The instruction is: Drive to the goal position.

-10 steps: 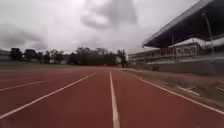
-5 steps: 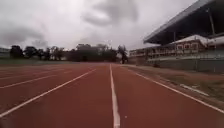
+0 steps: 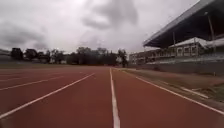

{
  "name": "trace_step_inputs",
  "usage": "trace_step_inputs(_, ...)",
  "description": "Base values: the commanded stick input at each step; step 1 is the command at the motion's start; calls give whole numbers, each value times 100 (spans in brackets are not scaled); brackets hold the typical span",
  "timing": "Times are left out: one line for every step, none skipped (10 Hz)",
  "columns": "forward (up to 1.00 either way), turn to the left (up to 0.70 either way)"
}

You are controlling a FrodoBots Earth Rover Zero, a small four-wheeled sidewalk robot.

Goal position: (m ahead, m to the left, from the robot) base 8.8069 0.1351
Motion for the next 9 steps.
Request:
trace_step_inputs(70,0)
trace_step_inputs(70,0)
trace_step_inputs(70,0)
trace_step_inputs(70,0)
trace_step_inputs(70,0)
trace_step_inputs(70,0)
trace_step_inputs(70,0)
trace_step_inputs(70,0)
trace_step_inputs(70,0)
